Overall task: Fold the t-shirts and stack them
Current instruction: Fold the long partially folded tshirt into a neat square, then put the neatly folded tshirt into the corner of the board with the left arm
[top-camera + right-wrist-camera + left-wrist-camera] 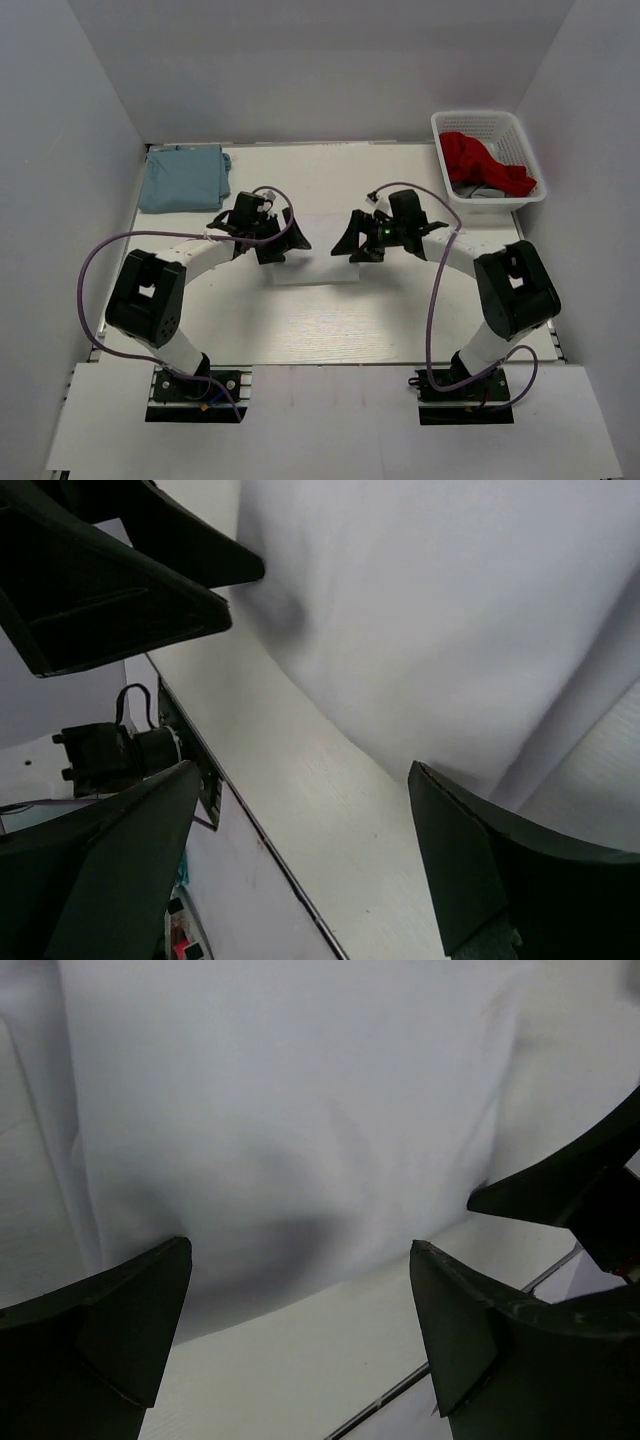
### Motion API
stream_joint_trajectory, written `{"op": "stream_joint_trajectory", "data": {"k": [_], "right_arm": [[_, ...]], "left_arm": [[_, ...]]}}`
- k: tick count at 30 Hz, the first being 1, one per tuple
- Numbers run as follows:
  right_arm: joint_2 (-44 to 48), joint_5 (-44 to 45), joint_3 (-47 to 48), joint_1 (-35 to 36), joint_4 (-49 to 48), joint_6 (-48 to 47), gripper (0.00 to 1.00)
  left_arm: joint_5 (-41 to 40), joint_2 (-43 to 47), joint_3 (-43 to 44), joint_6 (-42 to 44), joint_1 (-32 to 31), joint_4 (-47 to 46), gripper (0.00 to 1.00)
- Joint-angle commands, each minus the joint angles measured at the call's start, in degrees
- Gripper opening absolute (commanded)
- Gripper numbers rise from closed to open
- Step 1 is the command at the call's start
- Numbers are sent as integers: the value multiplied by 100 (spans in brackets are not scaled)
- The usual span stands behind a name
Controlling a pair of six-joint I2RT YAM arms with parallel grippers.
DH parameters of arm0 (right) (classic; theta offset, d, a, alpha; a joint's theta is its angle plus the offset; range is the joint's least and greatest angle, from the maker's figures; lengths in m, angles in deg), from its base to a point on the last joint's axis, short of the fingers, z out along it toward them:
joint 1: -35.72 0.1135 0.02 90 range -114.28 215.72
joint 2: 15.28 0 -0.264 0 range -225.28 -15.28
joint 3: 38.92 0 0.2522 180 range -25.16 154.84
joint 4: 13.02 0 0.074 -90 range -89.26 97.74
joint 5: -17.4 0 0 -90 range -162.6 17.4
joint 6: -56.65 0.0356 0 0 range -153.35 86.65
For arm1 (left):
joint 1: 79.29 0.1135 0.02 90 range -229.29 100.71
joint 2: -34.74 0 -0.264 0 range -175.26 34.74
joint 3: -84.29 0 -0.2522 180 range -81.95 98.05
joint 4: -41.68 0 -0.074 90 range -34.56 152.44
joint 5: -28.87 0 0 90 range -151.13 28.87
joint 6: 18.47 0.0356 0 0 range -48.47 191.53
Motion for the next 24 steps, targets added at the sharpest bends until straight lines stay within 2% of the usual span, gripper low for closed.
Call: {"op": "stream_joint_trajectory", "data": {"k": [1, 9, 13, 19, 24], "right_arm": [[-369, -65, -413, -79, -908, 322, 90], [-1012, 585, -1081, -107, -987, 226, 90], [-960, 568, -995, -80, -900, 42, 90], [39, 778, -468, -54, -251, -555, 90], [927, 1077, -475, -62, 49, -828, 90]], "left_arm": [[179, -151, -255, -97, 27, -199, 100], [-164, -408, -668, -97, 27, -199, 100], [-225, -329, -669, -18, 27, -128, 100], [-928, 566, -19, 377, 27, 539, 100], [-1639, 717, 429, 764, 27, 1022, 100]]}}
